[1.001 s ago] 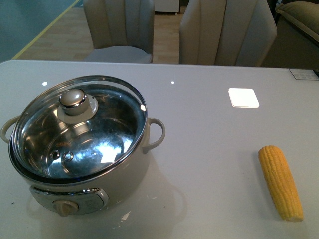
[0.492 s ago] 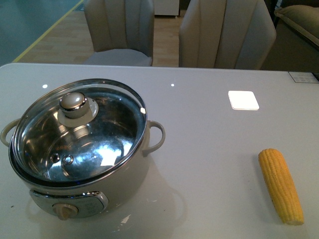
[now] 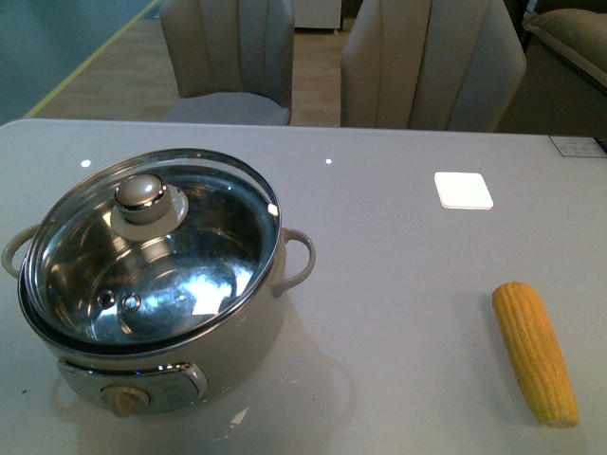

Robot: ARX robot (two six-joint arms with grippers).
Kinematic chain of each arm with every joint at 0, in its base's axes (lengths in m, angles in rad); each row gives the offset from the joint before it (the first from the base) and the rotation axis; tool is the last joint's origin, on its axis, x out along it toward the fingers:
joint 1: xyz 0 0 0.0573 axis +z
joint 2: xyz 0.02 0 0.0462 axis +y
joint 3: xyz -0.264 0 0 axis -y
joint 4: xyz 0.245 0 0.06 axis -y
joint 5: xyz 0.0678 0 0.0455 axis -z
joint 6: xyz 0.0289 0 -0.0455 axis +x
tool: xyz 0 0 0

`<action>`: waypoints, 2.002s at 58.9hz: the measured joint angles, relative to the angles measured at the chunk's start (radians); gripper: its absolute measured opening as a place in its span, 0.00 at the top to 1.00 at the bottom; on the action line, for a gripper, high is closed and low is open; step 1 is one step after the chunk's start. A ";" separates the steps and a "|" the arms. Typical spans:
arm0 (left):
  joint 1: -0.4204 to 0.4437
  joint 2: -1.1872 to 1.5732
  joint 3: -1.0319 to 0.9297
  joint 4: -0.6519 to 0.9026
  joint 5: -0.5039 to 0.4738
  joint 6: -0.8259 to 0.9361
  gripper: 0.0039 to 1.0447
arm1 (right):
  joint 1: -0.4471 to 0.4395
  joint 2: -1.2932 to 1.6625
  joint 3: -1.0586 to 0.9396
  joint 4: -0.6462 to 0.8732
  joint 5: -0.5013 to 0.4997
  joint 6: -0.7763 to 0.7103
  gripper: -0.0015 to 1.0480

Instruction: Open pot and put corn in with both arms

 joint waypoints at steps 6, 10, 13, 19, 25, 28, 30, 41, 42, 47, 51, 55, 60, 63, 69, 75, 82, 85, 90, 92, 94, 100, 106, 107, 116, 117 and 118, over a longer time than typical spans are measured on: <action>-0.075 0.189 0.052 0.146 -0.063 0.020 0.06 | 0.000 0.000 0.000 0.000 0.000 0.000 0.08; -0.112 0.295 0.085 0.219 -0.098 0.035 0.06 | 0.000 0.000 0.000 0.000 0.000 0.000 0.08; -0.146 0.405 0.124 0.292 -0.124 0.055 0.06 | 0.000 0.000 0.000 0.000 0.000 0.000 0.08; -0.176 0.560 0.174 0.394 -0.153 0.079 0.06 | 0.000 0.000 0.000 0.000 0.000 0.000 0.08; -0.180 0.699 0.207 0.474 -0.184 0.084 0.06 | 0.000 0.000 0.000 0.000 0.000 0.000 0.08; -0.180 0.762 0.224 0.505 -0.197 0.085 0.06 | 0.000 0.000 0.000 0.000 0.000 0.000 0.08; -0.180 0.802 0.234 0.525 -0.211 0.089 0.06 | 0.000 0.000 0.000 0.000 0.000 0.000 0.08; -0.173 0.943 0.285 0.586 -0.242 0.127 0.06 | 0.000 0.000 0.000 0.000 0.000 0.000 0.08; -0.171 0.955 0.291 0.589 -0.244 0.130 0.06 | 0.000 0.000 0.000 0.000 0.000 0.000 0.08; -0.166 0.991 0.307 0.603 -0.248 0.146 0.06 | 0.000 0.000 0.000 0.000 0.000 0.000 0.08; -0.161 1.029 0.324 0.622 -0.249 0.171 0.06 | 0.000 0.000 0.000 0.000 0.000 0.000 0.08; -0.159 1.054 0.336 0.635 -0.249 0.187 0.06 | 0.000 0.000 0.000 0.000 0.000 0.000 0.08; -0.159 1.079 0.349 0.649 -0.249 0.198 0.06 | 0.000 0.000 0.000 0.000 0.000 0.000 0.08; -0.159 1.092 0.355 0.655 -0.249 0.204 0.06 | 0.000 0.000 0.000 0.000 0.000 0.000 0.08; -0.161 1.121 0.367 0.668 -0.258 0.218 0.06 | 0.000 0.000 0.000 0.000 0.000 0.000 0.08; -0.164 1.147 0.373 0.677 -0.263 0.227 0.06 | 0.000 0.000 0.000 0.000 0.000 0.000 0.08; -0.168 1.155 0.380 0.681 -0.264 0.240 0.06 | 0.000 0.000 0.000 0.000 0.000 0.000 0.08; -0.171 1.160 0.381 0.685 -0.264 0.244 0.07 | 0.000 0.000 0.000 0.000 0.000 0.000 0.08; -0.173 1.163 0.382 0.690 -0.263 0.248 0.14 | 0.000 0.000 0.000 0.000 0.000 0.000 0.08; -0.174 1.164 0.382 0.691 -0.263 0.248 0.20 | 0.000 0.000 0.000 0.000 0.000 0.000 0.08; -0.175 1.165 0.382 0.693 -0.263 0.249 0.25 | 0.000 0.000 0.000 0.000 0.000 0.000 0.08; -0.179 1.166 0.383 0.698 -0.264 0.254 0.39 | 0.000 0.000 0.000 0.000 0.000 0.000 0.08; -0.180 1.166 0.383 0.703 -0.267 0.253 0.54 | 0.000 0.000 0.000 0.000 0.000 0.000 0.08; -0.180 1.166 0.383 0.704 -0.266 0.254 0.56 | 0.000 0.000 0.000 0.000 0.000 0.000 0.08; -0.183 1.166 0.383 0.704 -0.270 0.259 0.58 | 0.000 0.000 0.000 0.000 0.000 0.000 0.08; -0.183 1.165 0.383 0.704 -0.271 0.259 0.58 | 0.000 0.000 0.000 0.000 0.000 0.000 0.08; -0.183 1.165 0.383 0.704 -0.271 0.259 0.58 | 0.000 0.000 0.000 0.000 0.000 0.000 0.08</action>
